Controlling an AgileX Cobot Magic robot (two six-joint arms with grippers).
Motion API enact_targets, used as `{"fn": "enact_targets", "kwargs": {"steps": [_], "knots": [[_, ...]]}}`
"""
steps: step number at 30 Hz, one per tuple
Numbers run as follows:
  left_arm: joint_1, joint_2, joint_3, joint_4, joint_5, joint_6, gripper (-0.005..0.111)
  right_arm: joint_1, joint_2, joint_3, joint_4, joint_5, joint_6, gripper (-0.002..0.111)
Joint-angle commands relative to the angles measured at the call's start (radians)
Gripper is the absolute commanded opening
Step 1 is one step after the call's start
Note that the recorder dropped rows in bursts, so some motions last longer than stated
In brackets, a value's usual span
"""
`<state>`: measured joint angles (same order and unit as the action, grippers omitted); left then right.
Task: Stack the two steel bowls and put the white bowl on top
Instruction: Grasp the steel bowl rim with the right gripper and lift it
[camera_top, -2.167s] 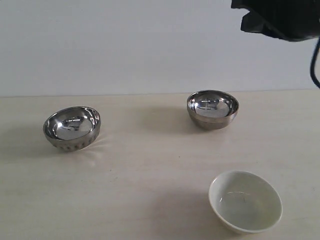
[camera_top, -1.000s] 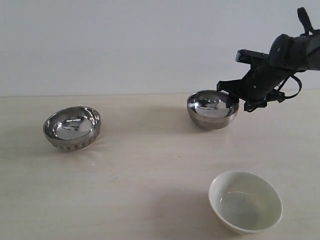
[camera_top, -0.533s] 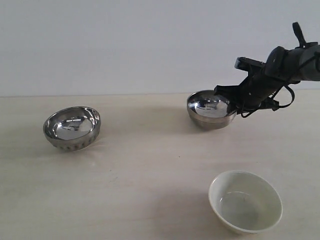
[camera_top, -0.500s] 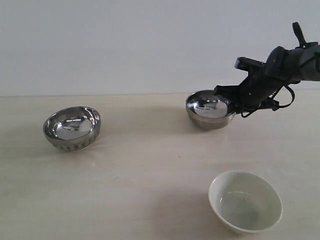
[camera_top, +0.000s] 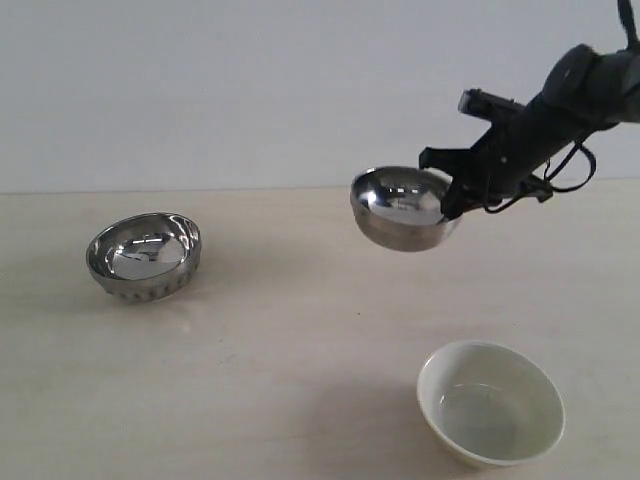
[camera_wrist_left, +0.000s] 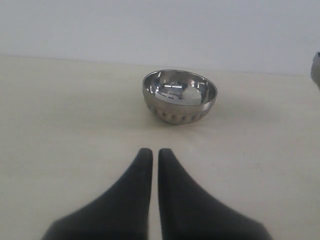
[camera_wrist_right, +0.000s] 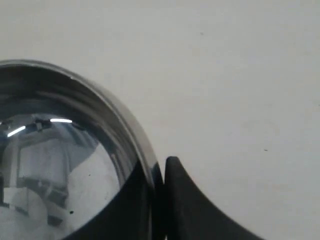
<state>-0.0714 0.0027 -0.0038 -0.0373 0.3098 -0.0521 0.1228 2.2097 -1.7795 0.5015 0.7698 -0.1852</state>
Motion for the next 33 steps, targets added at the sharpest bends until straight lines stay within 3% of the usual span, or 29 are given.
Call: {"fn": "enact_targets", "kwargs": {"steps": [1, 4, 10, 19, 28, 33], "knots": [[0.003, -0.003, 0.004, 0.002, -0.003, -0.001, 0.004, 0.019, -0.146, -0.007, 0.003, 0.106, -0.014, 0.000], [0.003, -0.003, 0.004, 0.002, -0.003, -0.001, 0.004, 0.056, -0.226, 0.041, 0.014, 0.106, 0.004, 0.000], [0.003, -0.003, 0.004, 0.002, -0.003, -0.001, 0.004, 0.182, -0.402, 0.301, -0.014, -0.093, 0.023, 0.000], [0.003, -0.003, 0.004, 0.002, -0.003, -0.001, 0.004, 0.370, -0.417, 0.506, -0.014, -0.274, 0.041, 0.000], [0.003, -0.003, 0.004, 0.002, -0.003, -0.001, 0.004, 0.385, -0.365, 0.516, -0.016, -0.210, 0.053, 0.000], [0.003, -0.003, 0.004, 0.002, -0.003, -0.001, 0.004, 0.385, -0.362, 0.587, -0.019, -0.310, 0.053, 0.000]]}}
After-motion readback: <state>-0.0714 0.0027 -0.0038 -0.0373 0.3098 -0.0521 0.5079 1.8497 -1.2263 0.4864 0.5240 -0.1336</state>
